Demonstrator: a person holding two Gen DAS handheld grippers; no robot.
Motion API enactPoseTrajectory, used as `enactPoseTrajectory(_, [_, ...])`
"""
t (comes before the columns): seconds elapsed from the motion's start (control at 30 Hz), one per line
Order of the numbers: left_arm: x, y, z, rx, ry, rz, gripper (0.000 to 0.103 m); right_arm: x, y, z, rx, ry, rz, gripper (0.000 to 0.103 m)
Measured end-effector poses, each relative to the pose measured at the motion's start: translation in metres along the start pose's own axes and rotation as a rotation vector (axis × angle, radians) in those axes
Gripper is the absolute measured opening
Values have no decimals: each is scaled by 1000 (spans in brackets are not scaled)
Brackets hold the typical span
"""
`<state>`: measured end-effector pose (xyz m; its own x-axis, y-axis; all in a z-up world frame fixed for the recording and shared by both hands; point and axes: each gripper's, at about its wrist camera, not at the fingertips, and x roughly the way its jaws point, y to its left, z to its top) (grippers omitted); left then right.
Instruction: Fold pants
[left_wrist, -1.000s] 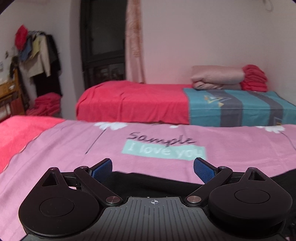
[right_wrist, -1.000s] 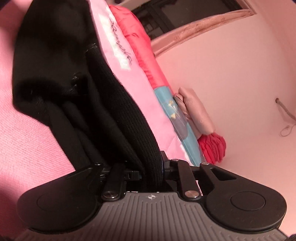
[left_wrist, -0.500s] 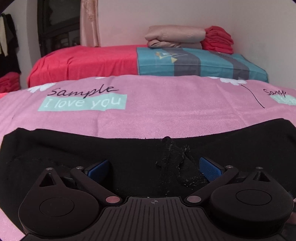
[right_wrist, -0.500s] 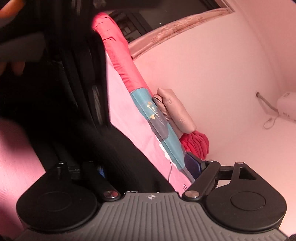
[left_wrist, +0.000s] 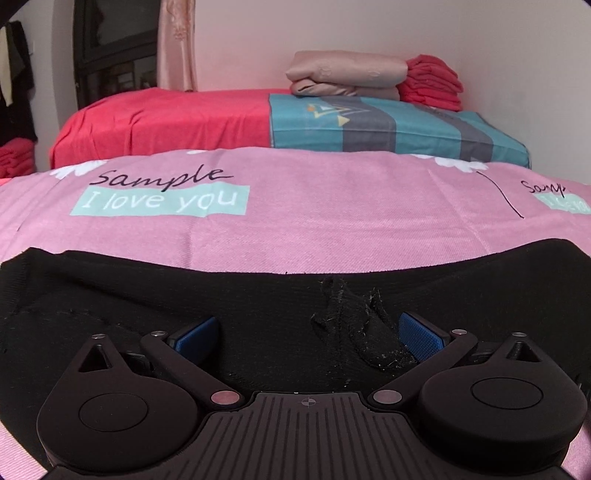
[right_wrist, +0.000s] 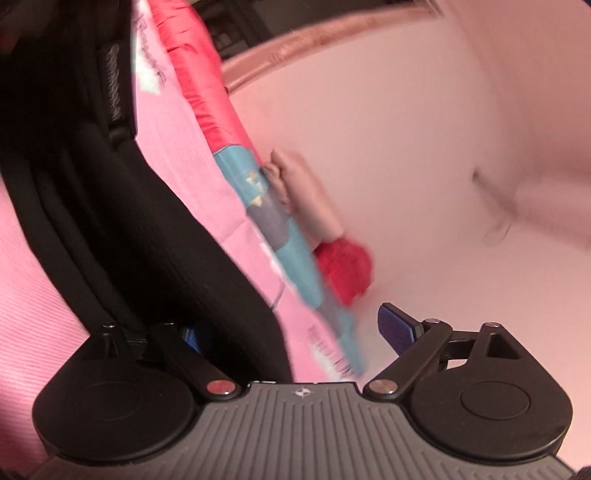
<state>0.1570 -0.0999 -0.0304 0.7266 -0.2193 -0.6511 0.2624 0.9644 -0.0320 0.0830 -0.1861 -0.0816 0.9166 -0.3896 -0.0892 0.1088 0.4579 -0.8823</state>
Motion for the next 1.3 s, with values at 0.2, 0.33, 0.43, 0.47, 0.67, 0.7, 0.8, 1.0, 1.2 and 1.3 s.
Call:
enactPoseTrajectory(0.2, [1, -2, 0, 12, 0, 7, 103, 28, -41, -35, 252, 217, 18, 97])
enactPoseTrajectory(0.33, [1, 0, 0, 4, 4, 2, 103, 12, -34, -26, 111, 166, 21, 92])
enactPoseTrajectory(0.43, [1, 2, 1, -3, 8, -5, 103, 19, -49, -33, 93, 189, 166, 93])
enactPoseTrajectory(0.47, [0, 3, 1, -8, 6, -13, 103, 8, -58, -36, 98, 187, 216, 93])
enactPoseTrajectory(0.67, [-28, 25, 5, -91, -99, -188, 103, -27, -131, -30, 575, 105, 484, 93])
enactPoseTrajectory(0.7, [-33, 27, 6, -97, -122, -193, 103, -20, -138, -28, 671, 96, 520, 92])
enactPoseTrajectory(0.8, [-34, 24, 8, -67, -123, -150, 103, 23, -141, -17, 840, 118, 559, 82])
enactPoseTrajectory(1.0, [-5, 18, 5, -8, 28, -93, 103, 63, -105, -24, 847, 371, 627, 83])
enactPoseTrajectory(1.2, [-32, 33, 14, -65, -43, -177, 103, 60, -100, -28, 862, 382, 643, 92])
enactPoseTrajectory(1.3, [-63, 52, 25, -102, -134, -180, 103, 68, -101, -30, 893, 426, 627, 93])
